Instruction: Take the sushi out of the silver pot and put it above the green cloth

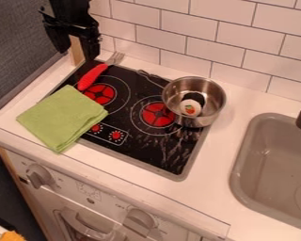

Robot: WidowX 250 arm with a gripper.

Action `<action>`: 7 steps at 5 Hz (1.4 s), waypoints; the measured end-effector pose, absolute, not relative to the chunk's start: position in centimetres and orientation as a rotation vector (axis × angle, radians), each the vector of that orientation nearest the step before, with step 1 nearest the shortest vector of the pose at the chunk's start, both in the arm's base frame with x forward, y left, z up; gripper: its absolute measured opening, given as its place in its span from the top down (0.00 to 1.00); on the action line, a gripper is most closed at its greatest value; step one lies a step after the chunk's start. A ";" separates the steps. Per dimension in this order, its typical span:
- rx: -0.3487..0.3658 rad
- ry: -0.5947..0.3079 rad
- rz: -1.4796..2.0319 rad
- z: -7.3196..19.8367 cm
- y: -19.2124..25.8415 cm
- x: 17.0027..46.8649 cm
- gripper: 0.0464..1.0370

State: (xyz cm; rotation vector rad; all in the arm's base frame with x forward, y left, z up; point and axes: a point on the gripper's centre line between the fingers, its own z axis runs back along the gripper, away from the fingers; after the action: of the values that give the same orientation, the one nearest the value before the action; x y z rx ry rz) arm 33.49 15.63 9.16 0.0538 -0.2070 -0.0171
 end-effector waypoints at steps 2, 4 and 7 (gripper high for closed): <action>-0.003 -0.172 -0.053 7.4 10.8 33.4 0.04; -0.003 -0.217 -0.284 8.1 1.5 35.6 0.04; -0.014 -0.161 -0.450 3.3 -3.0 37.8 0.04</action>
State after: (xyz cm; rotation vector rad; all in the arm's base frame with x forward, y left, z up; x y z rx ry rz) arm 37.84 -3.01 3.27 -0.0140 -0.1612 -0.4496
